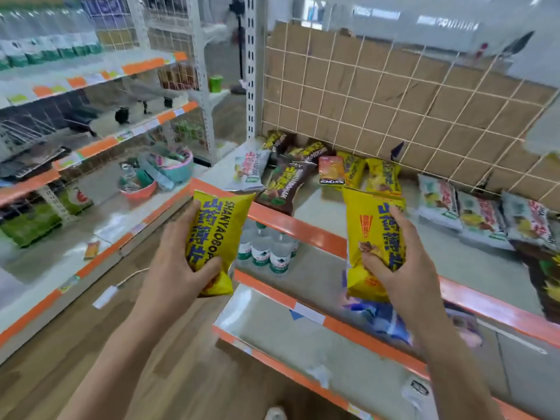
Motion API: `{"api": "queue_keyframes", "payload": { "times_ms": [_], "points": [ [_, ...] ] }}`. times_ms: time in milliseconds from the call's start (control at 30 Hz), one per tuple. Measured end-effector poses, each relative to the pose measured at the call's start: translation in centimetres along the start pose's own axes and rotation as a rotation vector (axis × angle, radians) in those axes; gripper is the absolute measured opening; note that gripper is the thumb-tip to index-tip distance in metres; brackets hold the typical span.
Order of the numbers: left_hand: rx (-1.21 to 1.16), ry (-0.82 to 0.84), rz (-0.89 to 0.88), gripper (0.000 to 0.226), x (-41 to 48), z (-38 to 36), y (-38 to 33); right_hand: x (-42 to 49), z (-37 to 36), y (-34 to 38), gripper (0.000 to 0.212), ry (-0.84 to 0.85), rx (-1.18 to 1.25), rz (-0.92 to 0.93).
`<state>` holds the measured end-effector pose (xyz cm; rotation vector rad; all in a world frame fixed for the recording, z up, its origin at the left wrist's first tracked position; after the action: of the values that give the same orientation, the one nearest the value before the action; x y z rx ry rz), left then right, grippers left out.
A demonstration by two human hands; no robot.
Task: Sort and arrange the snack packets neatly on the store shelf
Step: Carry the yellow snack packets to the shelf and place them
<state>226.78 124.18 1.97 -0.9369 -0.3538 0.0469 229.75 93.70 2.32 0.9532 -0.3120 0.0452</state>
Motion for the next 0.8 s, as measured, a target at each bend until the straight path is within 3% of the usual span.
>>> {"api": "queue_keyframes", "payload": {
  "times_ms": [433, 667, 800],
  "points": [
    [-0.086, 0.355, -0.196, 0.083, 15.3, -12.5, -1.1, 10.5, 1.1, -5.3, 0.079, -0.18, -0.053, -0.185],
    [0.023, 0.655, -0.31, 0.089, 17.5, -19.3, -1.9, 13.0, 1.3, -7.3, 0.08, -0.234, -0.109, -0.274],
    [0.039, 0.678, -0.317, 0.085, 17.8, -20.8, -1.9, 13.1, 1.0, -7.6, 0.08, -0.262, -0.148, -0.305]
  ]
}}
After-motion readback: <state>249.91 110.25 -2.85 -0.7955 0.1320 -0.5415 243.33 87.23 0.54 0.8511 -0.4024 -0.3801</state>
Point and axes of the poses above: each hand's wrist, its own x-axis towards the middle knuckle, its own z-axis out of the back of the hand, y = z × x, the point moved 2 cm from there along x, towards the middle knuckle
